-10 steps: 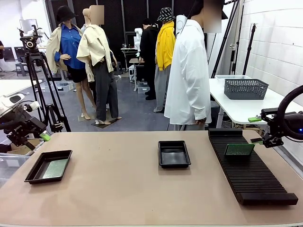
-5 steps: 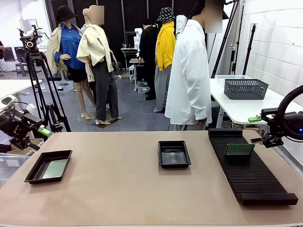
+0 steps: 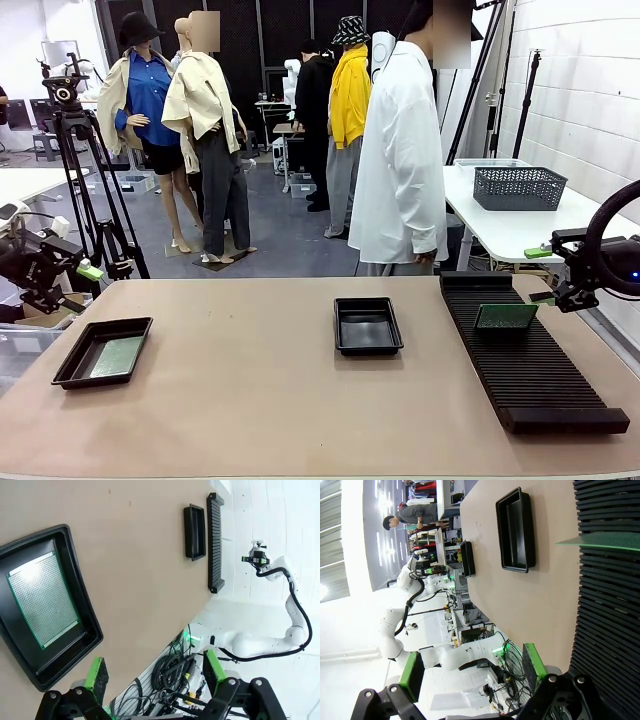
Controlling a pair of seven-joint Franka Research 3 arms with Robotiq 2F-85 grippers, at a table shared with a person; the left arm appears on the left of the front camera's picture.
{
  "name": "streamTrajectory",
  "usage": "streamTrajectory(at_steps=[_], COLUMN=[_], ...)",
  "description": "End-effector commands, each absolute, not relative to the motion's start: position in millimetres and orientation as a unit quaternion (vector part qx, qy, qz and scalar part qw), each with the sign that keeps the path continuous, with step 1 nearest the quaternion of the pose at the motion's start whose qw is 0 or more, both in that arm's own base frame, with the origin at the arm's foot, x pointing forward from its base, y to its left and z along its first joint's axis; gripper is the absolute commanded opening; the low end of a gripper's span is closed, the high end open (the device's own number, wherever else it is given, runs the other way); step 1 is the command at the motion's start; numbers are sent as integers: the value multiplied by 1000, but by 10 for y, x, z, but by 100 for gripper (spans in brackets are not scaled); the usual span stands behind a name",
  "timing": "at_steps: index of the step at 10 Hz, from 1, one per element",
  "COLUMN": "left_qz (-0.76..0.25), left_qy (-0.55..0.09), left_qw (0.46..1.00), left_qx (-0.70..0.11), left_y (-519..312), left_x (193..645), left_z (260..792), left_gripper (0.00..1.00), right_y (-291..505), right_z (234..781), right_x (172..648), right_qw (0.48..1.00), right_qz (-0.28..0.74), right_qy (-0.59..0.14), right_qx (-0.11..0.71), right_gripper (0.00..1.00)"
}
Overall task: Inspect and transfer BCBs to ESD trays.
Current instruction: Pick up the Blank PCB from the PCB Rack and place it in the right ESD tray.
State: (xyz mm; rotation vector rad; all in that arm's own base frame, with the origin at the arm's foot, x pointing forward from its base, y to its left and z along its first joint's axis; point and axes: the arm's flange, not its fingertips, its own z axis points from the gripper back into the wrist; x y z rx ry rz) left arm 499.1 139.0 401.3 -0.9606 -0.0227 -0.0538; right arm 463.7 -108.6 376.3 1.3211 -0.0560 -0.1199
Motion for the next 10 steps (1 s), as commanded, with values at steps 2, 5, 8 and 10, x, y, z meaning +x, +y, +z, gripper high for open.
streamTrajectory(at_steps=[2,5,8,10], left_qz=[-39,-64,-76,-57], left_qy=[-42,-52,-55,-40], left_qw=[867,845,843,849], left_qx=[-495,-529,-529,-524], left_y=[1436,1506,1495,1468], left_x=[4959,4976,5044,4969], left_z=[3959,3856,3850,3801], left_gripper=[100,100,100,100], right_y=[-1085,-1085,-1085,-1086], right_z=[3765,3765,3765,3763], right_x=[4624,4624,4624,4637], right_qw=[787,787,787,788], right_qz=[-51,-51,-51,-56], right_qy=[-24,-24,-24,-26], right_qx=[614,614,614,613], right_gripper=[100,100,100,100])
